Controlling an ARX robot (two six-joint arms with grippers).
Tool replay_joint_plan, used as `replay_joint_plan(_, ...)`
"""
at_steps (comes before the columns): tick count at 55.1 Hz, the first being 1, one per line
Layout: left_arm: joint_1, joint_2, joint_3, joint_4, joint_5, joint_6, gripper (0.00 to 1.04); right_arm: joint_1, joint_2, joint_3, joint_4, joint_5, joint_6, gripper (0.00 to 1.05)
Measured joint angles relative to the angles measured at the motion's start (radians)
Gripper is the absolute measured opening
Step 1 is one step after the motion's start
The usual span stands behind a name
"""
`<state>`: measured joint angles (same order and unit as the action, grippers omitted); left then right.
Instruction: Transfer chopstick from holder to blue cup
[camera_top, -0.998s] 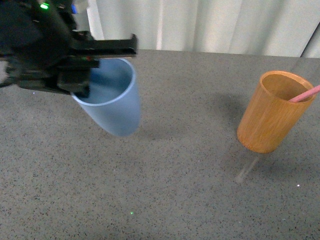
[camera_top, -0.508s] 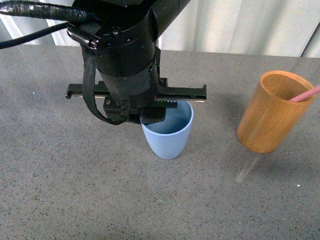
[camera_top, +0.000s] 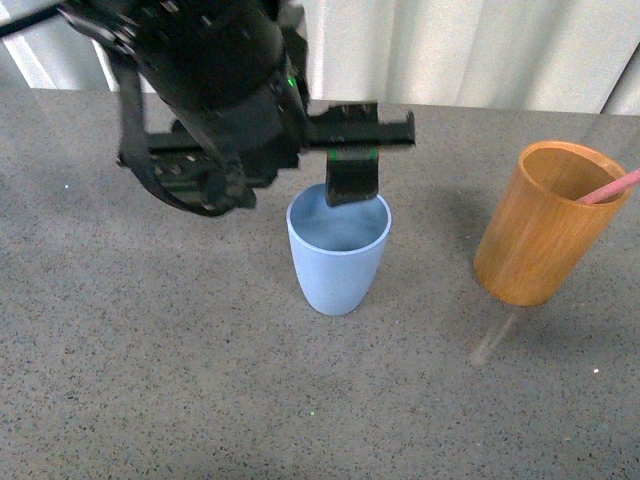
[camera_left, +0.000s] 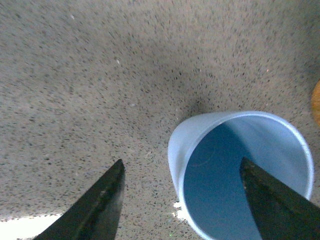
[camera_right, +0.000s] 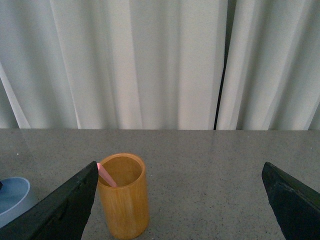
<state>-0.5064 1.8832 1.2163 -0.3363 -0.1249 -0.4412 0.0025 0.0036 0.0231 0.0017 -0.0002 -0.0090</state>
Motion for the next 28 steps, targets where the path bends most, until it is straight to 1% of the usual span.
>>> replay_joint_plan(3,0.029,-0.072,-0.040,0.023,0.013,0.013,0.84,0.000,0.000,0.000,0.000,0.000,0.000,0.95)
replay_joint_plan(4,0.047,-0.111,-0.062,0.033,0.024,0.018,0.90,0.000,0.000,0.000,0.000,0.000,0.000,0.95)
replay_joint_plan(7,0.087,-0.194,-0.116,0.067,0.030,0.034,0.99,0.000,0.000,0.000,0.000,0.000,0.000,0.95)
replay_joint_plan(10,0.141,-0.301,-0.193,0.137,0.079,0.040,0.97,0.000,0.000,0.000,0.000,0.000,0.000,0.95)
replay_joint_plan(12,0.178,-0.367,-0.244,0.193,0.124,0.040,0.98,0.000,0.000,0.000,0.000,0.000,0.000,0.95)
replay_joint_plan(13,0.195,-0.401,-0.272,0.232,0.126,0.051,0.98,0.000,0.000,0.000,0.000,0.000,0.000,0.95)
replay_joint_plan(14,0.200,-0.417,-0.291,0.266,0.114,0.057,0.96,0.000,0.000,0.000,0.000,0.000,0.000,0.95)
replay_joint_plan(16,0.230,-0.486,-0.388,0.468,0.018,0.122,0.90,0.000,0.000,0.000,0.000,0.000,0.000,0.95)
replay_joint_plan(19,0.270,-0.557,-0.486,0.657,-0.027,0.201,0.82,0.000,0.000,0.000,0.000,-0.001,0.000,0.95)
replay_joint_plan(20,0.294,-0.595,-0.536,0.737,-0.023,0.236,0.79,0.000,0.000,0.000,0.000,-0.001,0.000,0.95)
replay_joint_plan(22,0.349,-0.678,-0.628,0.856,0.017,0.306,0.72,0.000,0.000,0.000,0.000,-0.001,0.000,0.95)
replay_joint_plan(23,0.365,-0.699,-0.649,0.877,0.022,0.312,0.70,0.000,0.000,0.000,0.000,0.001,0.000,0.95)
replay_joint_plan(25,0.430,-0.779,-0.723,0.925,0.084,0.353,0.63,0.000,0.000,0.000,0.000,0.002,0.000,0.95)
replay_joint_plan(26,0.444,-0.798,-0.739,0.932,0.093,0.360,0.61,0.000,0.000,0.000,0.000,0.002,0.000,0.95)
replay_joint_plan(28,0.479,-0.857,-0.794,0.949,0.108,0.380,0.54,0.000,0.000,0.000,0.000,0.002,0.000,0.95)
